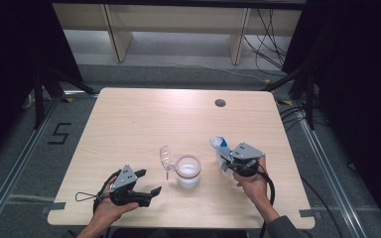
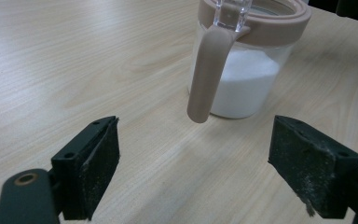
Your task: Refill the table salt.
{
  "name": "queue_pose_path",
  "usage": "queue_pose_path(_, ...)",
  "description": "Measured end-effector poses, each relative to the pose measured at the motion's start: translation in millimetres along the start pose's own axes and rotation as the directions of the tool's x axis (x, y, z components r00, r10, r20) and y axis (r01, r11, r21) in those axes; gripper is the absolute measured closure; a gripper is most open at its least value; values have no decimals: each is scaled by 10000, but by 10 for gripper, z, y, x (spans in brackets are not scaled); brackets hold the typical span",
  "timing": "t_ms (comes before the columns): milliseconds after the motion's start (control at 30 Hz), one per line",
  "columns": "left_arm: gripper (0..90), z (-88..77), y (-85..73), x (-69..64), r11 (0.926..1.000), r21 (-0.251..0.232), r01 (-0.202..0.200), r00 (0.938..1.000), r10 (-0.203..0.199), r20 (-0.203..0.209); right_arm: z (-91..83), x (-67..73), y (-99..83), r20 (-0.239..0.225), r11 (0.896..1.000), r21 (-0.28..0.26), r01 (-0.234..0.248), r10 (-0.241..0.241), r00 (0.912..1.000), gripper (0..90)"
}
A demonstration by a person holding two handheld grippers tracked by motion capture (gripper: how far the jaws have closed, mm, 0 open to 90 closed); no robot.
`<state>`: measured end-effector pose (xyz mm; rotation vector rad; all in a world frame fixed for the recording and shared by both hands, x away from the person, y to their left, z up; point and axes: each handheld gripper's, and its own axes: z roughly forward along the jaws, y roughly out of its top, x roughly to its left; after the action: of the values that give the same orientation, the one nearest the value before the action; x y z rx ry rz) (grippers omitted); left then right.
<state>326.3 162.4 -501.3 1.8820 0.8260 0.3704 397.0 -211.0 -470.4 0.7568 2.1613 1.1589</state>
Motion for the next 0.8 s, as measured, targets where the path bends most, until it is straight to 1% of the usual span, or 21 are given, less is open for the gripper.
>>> queue_pose_path(33, 158, 1, -1, 0, 10000, 17, 22, 10000, -22, -7, -1, -12, -4, -57, 10000, 14, -10, 10, 10000, 839)
queue_pose_path(67, 158, 0, -4, -3, 10000, 25, 50, 10000, -50, -1, -8, -20, -8, -3, 9999, 44, -111, 111, 9999, 840)
queue_pose_path(133, 158, -4, -3, 0, 10000, -9, -21, 10000, 21, 56, -9, -42, -20, -43, 9998, -9, -184, 184, 9998, 840)
queue_pose_path(167, 158, -3, -1, 2, 10000, -26, -11, 10000, 11, 55, -3, -49, -26, -36, 9996, -142, -232, 232, 9997, 840)
queue_pose_path(233, 158, 0, -1, 1, 10000, 9, 4, 10000, -4, -6, -13, -50, -35, -21, 9987, -89, -505, 505, 9987, 840)
queue_pose_path(267, 158, -1, -4, -3, 10000, 13, 8, 10000, -8, 0, -5, -77, -40, -63, 9989, -195, -417, 416, 9991, 839)
queue_pose_path(300, 158, -2, -5, -1, 10000, 17, -25, 10000, 25, 71, -11, -80, -45, -92, 9983, -147, -568, 567, 9983, 840)
queue_pose_path(367, 158, 1, -1, 3, 10000, -29, 1, 10000, 0, 53, -13, -103, -53, -38, 9985, -198, -519, 518, 9986, 839)
queue_pose_path(433, 158, 3, -4, 0, 10000, 49, 7, 10000, -7, -13, -22, -124, -65, -3, 9981, -154, -589, 589, 9983, 840)
queue_pose_path(467, 158, 8, -10, -5, 9999, 4, 102, 9999, -102, 73, -25, -139, -72, 77, 9976, -180, -671, 672, 9977, 839)
queue_pose_path(500, 158, 1, -8, -10, 10000, 33, 60, 10000, -60, 17, -16, -155, -81, 172, 9974, -324, -647, 653, 9977, 839)
queue_pose_path(533, 158, -2, -3, -5, 10000, 30, -45, 10000, 45, 29, -31, -170, -83, 183, 9976, -160, -667, 670, 9976, 840)
queue_pose_path(600, 158, 3, -1, 0, 10000, 18, 28, 10000, -28, -4, -33, -203, -103, 520, 9975, 6, -705, 703, 9962, 839)
queue_pose_path(633, 158, 3, -3, 1, 10000, 45, 7, 10000, -7, -15, -39, -219, -112, 516, 9969, 73, -786, 781, 9956, 840)
queue_pose_path(667, 158, 2, -7, -7, 10000, 24, 84, 10000, -84, 7, -39, -232, -130, 495, 9945, 45, -1049, 1046, 9933, 839)
queue_pose_path(700, 158, -3, -3, -3, 10000, 18, -35, 10000, 35, 25, -51, -262, -141, 653, 9956, 20, -938, 935, 9935, 839)
queue_pose_path(733, 158, 1, -1, -1, 10000, -30, -8, 10000, 8, 64, -56, -267, -145, 646, 9944, 120, -1046, 1036, 9925, 839)
queue_pose_path(767, 158, 1, 2, 0, 10000, -9, -6, 10000, 6, 7, -61, -285, -148, 704, 9950, 109, -988, 978, 9927, 839)
queue_pose_path(800, 158, 1, 0, -1, 10000, 11, -1, 10000, 1, 7, -68, -319, -160, 899, 9959, -37, -899, 899, 9919, 840)
